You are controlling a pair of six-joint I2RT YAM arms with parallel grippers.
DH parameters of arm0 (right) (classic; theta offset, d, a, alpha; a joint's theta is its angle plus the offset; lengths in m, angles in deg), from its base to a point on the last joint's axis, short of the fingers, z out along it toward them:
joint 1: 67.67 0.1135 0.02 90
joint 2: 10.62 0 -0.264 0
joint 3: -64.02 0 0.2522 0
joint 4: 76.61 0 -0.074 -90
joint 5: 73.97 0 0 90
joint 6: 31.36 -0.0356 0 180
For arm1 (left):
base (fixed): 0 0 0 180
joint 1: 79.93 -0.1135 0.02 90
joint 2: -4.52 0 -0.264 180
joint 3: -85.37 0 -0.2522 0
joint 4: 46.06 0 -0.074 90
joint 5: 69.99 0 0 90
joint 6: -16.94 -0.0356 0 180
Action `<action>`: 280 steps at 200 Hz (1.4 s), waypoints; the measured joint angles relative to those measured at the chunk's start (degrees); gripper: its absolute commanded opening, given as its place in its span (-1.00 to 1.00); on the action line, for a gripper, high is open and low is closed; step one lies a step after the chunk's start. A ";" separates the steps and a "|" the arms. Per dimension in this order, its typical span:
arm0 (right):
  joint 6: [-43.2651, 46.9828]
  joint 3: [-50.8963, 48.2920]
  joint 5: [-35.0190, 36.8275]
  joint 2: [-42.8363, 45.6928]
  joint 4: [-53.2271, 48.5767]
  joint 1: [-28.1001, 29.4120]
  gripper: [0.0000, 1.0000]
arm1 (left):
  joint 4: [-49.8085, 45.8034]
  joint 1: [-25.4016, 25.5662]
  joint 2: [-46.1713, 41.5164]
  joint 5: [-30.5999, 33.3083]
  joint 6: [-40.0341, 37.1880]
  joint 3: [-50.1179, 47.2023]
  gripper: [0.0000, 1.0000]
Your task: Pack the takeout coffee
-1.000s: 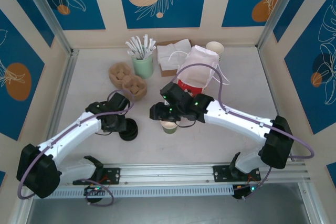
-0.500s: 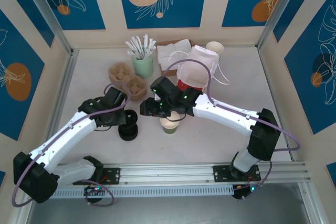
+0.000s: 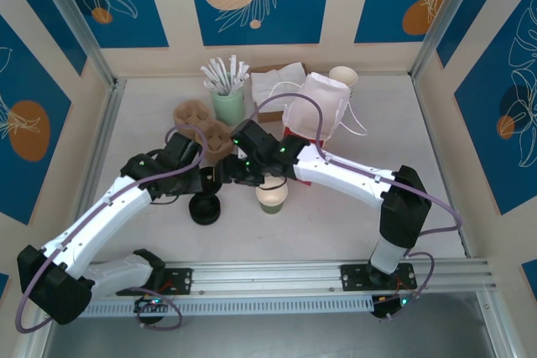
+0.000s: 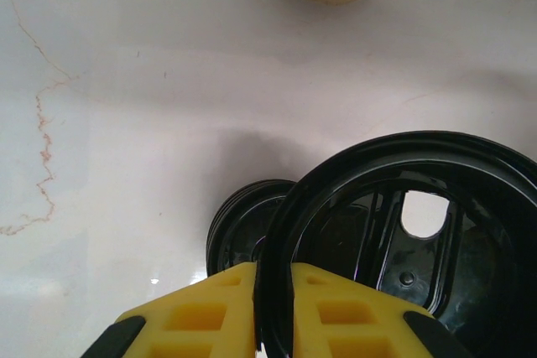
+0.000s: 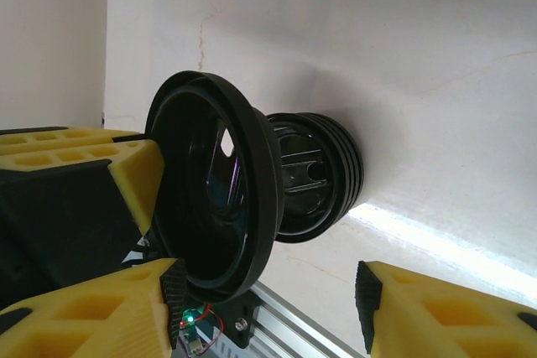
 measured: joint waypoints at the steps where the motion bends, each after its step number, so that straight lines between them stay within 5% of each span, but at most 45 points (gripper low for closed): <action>1: 0.00 0.02 0.00 -0.04 0.00 0.00 0.17 | 0.00 0.00 0.00 0.00 0.00 0.02 -0.70; 182: 0.02 3.30 -1.44 -4.87 -0.13 0.00 -0.13 | 0.00 0.94 0.00 -1.53 1.07 0.11 -0.69; 280: 0.00 4.15 -1.86 -6.27 -1.07 -0.66 -0.83 | 0.02 1.51 0.11 -1.51 1.07 2.16 -0.70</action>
